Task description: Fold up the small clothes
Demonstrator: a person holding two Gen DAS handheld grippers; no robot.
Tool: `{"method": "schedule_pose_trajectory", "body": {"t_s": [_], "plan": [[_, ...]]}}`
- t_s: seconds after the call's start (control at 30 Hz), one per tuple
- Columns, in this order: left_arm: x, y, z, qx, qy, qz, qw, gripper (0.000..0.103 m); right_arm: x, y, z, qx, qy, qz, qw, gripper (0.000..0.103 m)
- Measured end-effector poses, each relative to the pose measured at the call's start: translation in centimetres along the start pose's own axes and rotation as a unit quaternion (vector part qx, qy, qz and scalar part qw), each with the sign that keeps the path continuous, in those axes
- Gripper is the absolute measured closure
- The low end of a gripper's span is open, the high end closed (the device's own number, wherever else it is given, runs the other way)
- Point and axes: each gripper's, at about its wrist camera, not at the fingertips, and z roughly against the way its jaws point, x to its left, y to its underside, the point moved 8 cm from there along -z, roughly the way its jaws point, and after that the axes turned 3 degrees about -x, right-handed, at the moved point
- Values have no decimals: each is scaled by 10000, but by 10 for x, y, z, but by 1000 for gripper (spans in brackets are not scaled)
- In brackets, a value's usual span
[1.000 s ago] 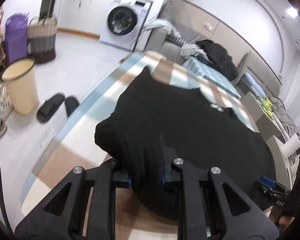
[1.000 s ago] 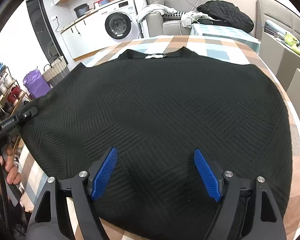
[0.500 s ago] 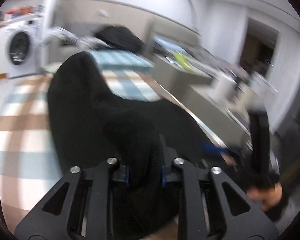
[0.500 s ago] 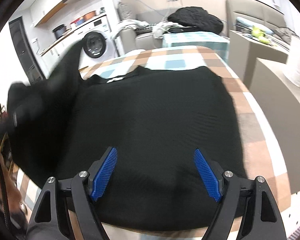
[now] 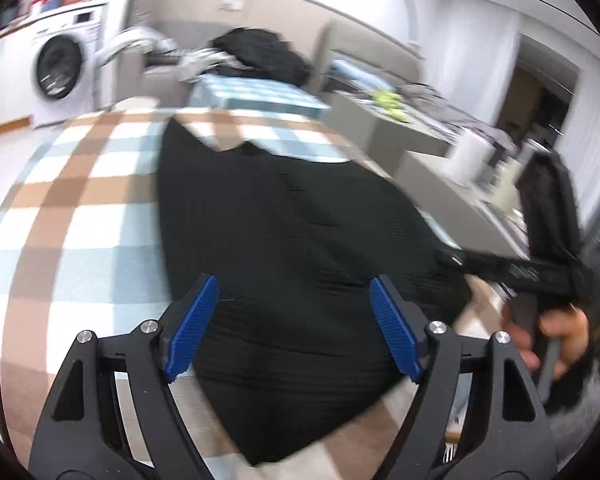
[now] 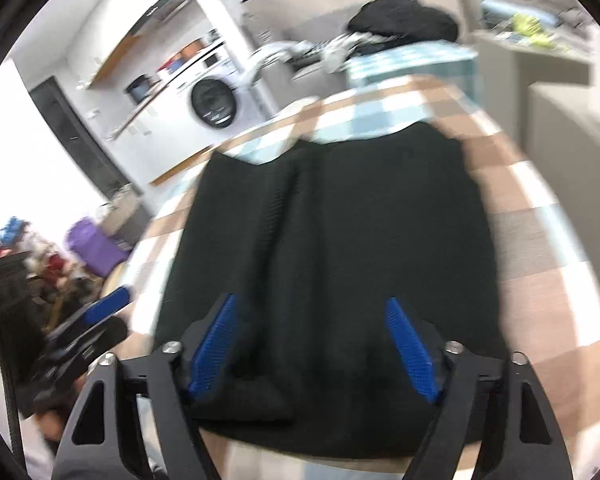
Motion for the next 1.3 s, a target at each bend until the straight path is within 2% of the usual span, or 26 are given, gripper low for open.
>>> {"method": "schedule_pose_trajectory", "body": {"t_s": [0.07,0.13,0.17,0.27,0.3,0.33,0.43,0.53,0.6,0.63,0.73,0.8,0.87,1.0,1.1,1.17,1.27,1.3], "plan": [[23,-3,-4,44,-188,233,9995,27,8,10,-16,279,-193,-22,9994,33],[41,-1,-8,121,-314,441,9985,27,12,18,-28,431,-282,-66,9986,43],[47,-1,-10,151,-360,499,9980,27,12,22,-35,533,-352,-103,9979,55],[64,1,-14,207,-487,640,9965,27,16,22,-41,467,-238,59,9986,99],[67,1,-14,210,-503,672,9963,27,20,20,-38,449,-358,13,9983,99],[70,0,-13,188,-509,698,9961,27,30,13,-26,240,-588,52,9980,99],[77,-2,-10,153,-575,726,9956,27,46,3,7,-129,-574,313,9978,99],[79,-1,-16,231,-580,726,9954,27,28,17,9,42,-118,238,9996,99],[76,3,-21,336,-604,693,9952,27,3,35,-9,401,428,117,9982,98],[74,6,-25,417,-581,666,9952,27,-3,40,-15,520,466,48,9975,98],[65,15,-34,608,-584,503,9952,27,-2,34,-11,419,386,-9,9984,92],[59,20,-39,690,-615,372,9950,27,3,21,-4,215,393,67,9990,84],[53,28,-46,853,-636,211,9941,27,10,13,-4,201,271,115,9994,75],[46,38,-51,1017,-542,119,9933,27,25,-9,-24,283,0,250,9993,69],[48,37,-48,1006,-486,191,9936,27,30,-29,-38,346,237,451,9981,67],[51,34,-46,939,-503,234,9940,27,30,-38,-47,427,193,615,9970,63],[56,29,-44,870,-472,363,9944,27,22,-47,-87,864,162,495,9949,66],[57,27,-44,854,-463,390,9945,27,16,-45,-99,1006,294,427,9936,75]]}}
